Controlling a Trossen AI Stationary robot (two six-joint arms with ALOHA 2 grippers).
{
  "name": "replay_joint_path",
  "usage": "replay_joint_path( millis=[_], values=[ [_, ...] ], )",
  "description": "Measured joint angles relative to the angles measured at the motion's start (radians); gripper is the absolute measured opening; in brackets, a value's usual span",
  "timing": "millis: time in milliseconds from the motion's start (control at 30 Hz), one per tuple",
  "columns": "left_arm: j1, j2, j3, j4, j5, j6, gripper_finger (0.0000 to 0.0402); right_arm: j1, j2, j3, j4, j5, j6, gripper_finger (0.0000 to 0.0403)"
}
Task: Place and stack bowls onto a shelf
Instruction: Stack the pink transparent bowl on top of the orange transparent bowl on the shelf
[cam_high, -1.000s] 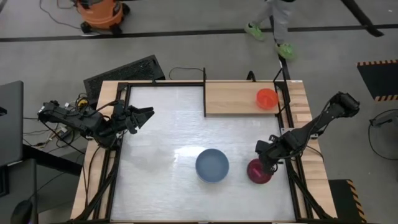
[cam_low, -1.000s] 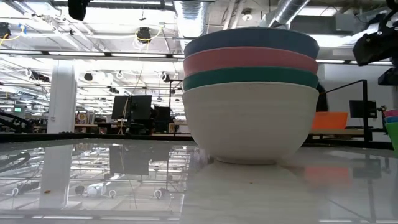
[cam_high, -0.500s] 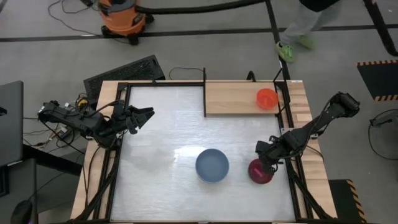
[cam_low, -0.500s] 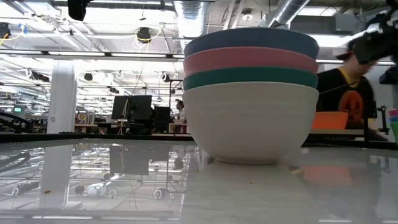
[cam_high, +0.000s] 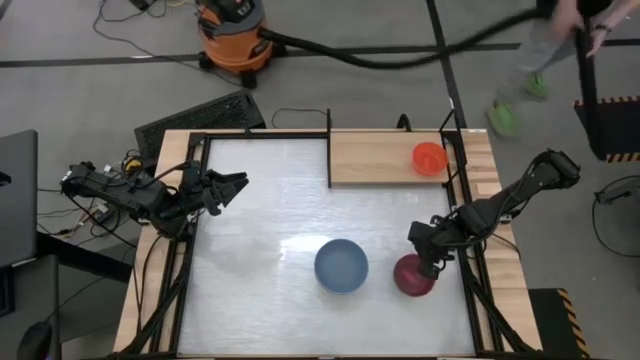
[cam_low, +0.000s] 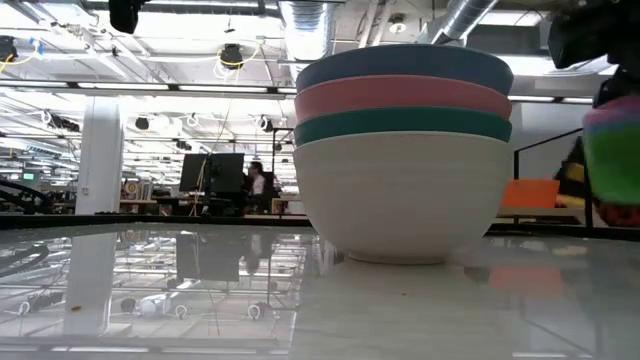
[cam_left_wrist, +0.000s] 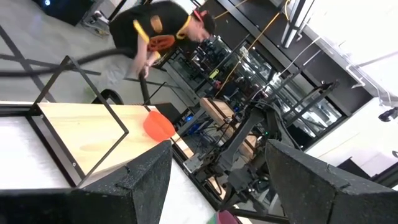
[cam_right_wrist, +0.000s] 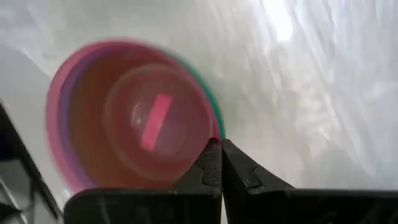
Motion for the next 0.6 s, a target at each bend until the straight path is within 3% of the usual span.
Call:
replay_joint_path(
  millis=[333, 600],
  values=[
    [0.000, 0.000, 0.000, 0.000, 0.005, -0.006, 0.0245, -0.053, -0.005, 0.003, -0.062, -0.069, -0.024, 0.0016],
    [0.000, 0.000, 0.000, -0.002, 0.010, -0.007, 0.0245, -0.133, -0.018, 0.052, -0.093, -0.036, 0.013, 0.0016]
  ],
)
